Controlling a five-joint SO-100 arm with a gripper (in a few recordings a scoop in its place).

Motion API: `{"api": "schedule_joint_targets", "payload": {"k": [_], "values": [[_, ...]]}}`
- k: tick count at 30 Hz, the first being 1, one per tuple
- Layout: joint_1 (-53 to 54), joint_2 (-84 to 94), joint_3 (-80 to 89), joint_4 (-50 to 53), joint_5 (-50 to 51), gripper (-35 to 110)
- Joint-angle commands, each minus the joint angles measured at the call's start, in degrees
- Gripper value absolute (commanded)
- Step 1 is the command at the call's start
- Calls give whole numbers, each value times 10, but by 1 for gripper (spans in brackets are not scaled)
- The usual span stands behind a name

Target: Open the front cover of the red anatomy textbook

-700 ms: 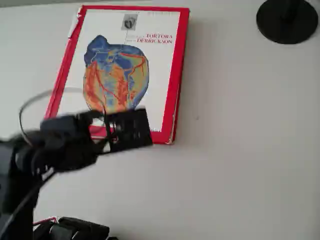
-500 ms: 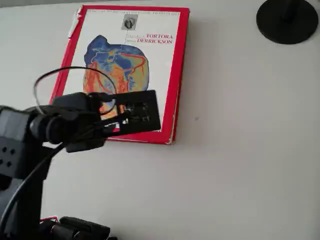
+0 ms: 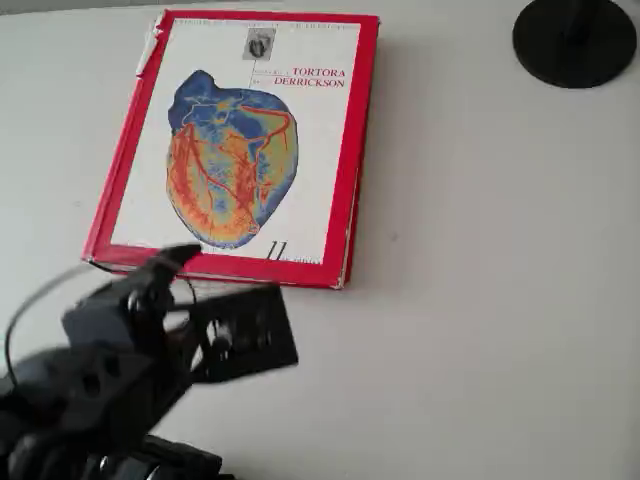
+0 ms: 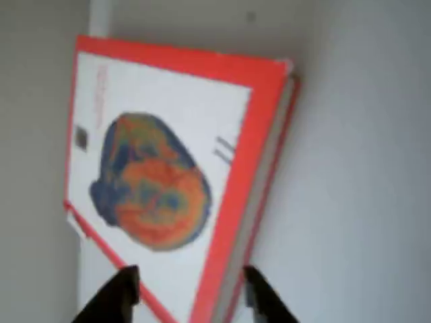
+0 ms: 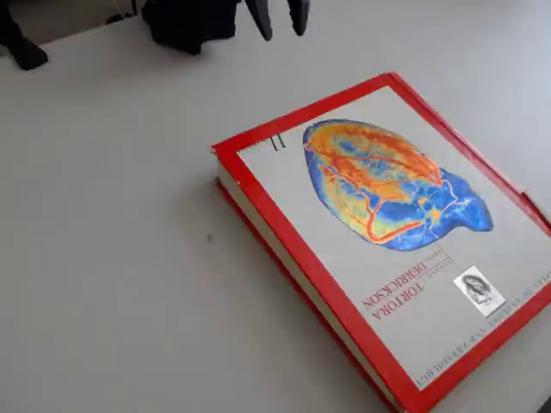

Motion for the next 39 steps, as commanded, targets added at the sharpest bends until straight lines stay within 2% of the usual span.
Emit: {"api": "schedule_joint_targets", "payload": {"k": [1,9,15,29,35,39], "values": [[2,127,102,6,11,21],[38,129,188,3,18,14],[44,129,215,-26,37,15],[66,121,278,-190,-14,20],[97,-47,258,-327,-26,20],[98,-112,250,-379,-31,20]]}}
